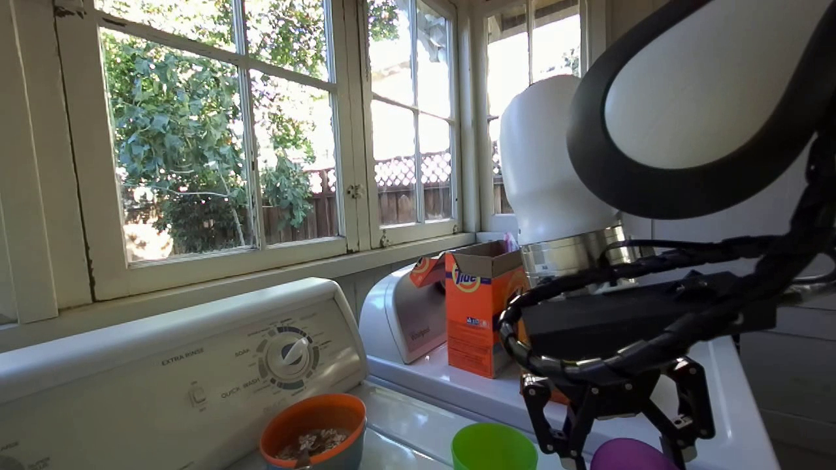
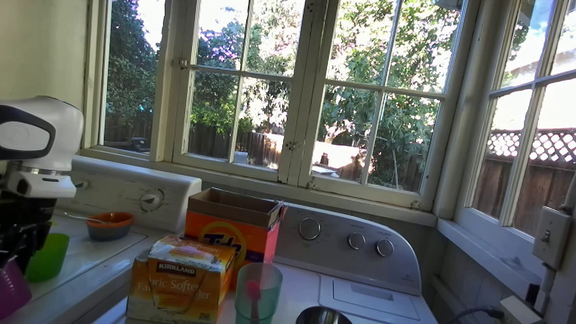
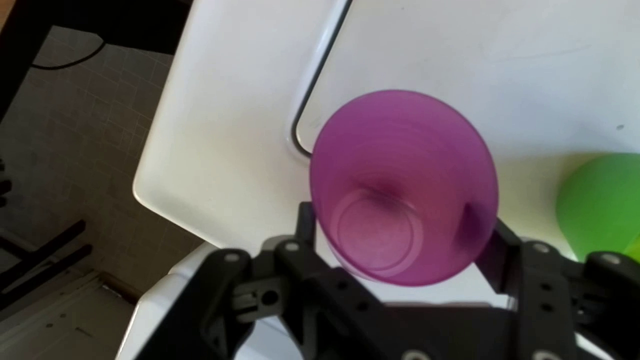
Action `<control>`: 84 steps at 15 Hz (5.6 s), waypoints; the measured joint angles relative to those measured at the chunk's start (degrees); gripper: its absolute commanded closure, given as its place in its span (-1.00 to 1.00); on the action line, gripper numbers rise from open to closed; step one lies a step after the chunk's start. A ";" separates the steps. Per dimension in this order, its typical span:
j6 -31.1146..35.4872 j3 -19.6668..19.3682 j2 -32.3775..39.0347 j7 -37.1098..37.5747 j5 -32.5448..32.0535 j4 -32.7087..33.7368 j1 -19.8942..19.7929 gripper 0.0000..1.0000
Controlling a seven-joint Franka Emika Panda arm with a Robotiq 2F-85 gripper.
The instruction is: Flip the purple cup upside down
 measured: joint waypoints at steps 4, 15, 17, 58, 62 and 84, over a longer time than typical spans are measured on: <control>0.00 0.17 0.13 4.94 -2.89 0.11 0.73 0.02; 0.00 0.74 0.79 14.15 -7.16 0.71 1.98 -1.00; 0.00 0.78 0.81 14.33 -7.26 0.72 1.99 -1.00; -12.88 -0.08 1.08 6.41 9.11 0.52 -2.78 -1.00; -13.08 -0.25 0.78 10.05 12.23 0.21 -3.03 -1.00; -5.34 -1.81 -0.15 21.03 11.35 -5.66 -3.22 -0.40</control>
